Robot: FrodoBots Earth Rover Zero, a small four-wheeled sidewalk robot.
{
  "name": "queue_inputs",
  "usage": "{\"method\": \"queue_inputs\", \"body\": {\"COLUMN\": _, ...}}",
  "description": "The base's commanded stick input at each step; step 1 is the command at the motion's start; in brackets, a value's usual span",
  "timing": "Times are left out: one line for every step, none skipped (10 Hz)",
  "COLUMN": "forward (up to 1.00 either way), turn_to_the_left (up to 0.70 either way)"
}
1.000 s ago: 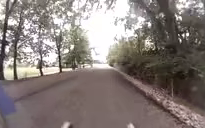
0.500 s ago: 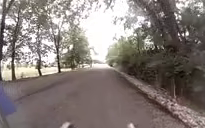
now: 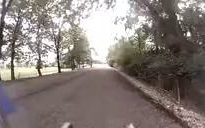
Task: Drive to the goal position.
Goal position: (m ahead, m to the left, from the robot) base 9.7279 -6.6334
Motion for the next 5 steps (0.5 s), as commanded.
{"method": "queue_inputs", "body": {"forward": 0.45, "turn_to_the_left": -0.26}}
{"method": "queue_inputs", "body": {"forward": 0.45, "turn_to_the_left": -0.02}}
{"method": "queue_inputs", "body": {"forward": 0.45, "turn_to_the_left": 0.0}}
{"method": "queue_inputs", "body": {"forward": 0.45, "turn_to_the_left": 0.0}}
{"method": "queue_inputs", "body": {"forward": 0.45, "turn_to_the_left": 0.0}}
